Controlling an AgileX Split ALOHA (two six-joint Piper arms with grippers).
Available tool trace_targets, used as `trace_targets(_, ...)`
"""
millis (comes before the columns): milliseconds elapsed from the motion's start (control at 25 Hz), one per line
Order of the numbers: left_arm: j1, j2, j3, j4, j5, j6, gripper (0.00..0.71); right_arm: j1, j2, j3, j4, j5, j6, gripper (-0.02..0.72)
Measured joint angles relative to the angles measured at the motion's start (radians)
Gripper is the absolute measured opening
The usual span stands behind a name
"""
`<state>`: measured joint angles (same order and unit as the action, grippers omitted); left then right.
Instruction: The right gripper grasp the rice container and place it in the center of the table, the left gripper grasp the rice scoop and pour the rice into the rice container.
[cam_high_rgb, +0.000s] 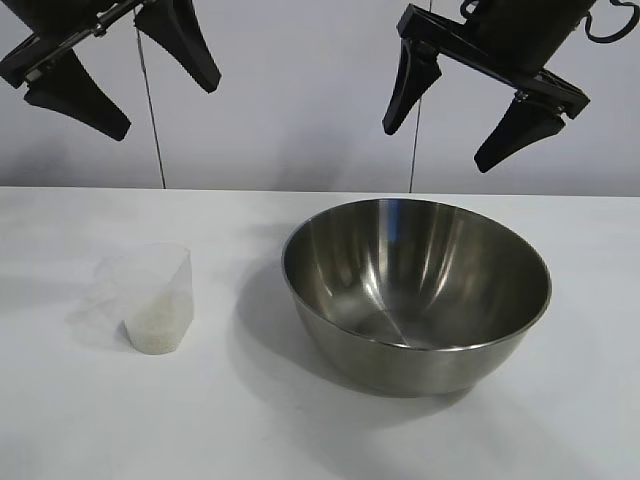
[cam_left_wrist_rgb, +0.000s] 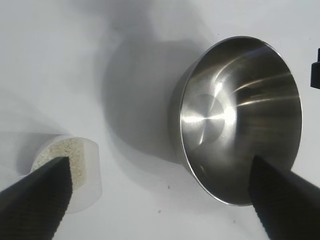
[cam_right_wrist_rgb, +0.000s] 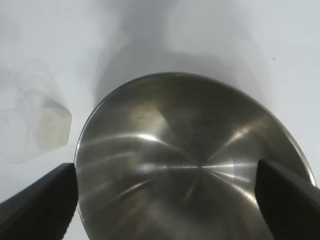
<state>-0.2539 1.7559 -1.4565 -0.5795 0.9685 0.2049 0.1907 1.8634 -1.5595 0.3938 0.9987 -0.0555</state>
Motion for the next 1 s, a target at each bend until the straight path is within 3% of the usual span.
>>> trace_targets(400,0.000,0.000,0.000,0.000,0.000,0.000,0.689,0.000,0.000,0.000,-0.001,-0.001,-0.007,0.660)
trace_targets(560,0.000,0.000,0.000,0.000,0.000,0.000,0.689,0.000,-0.003,0.000,-0.033,0.000,-0.013,0.660)
trace_targets(880,0.000,0.000,0.000,0.000,0.000,0.000,0.689,0.000,-0.024,0.005,-0.207,0.045,-0.003,0.660)
trace_targets(1000,0.000,0.000,0.000,0.000,0.000,0.000,0.689,0.000,-0.025,0.046,-0.244,0.048,0.001,0.660)
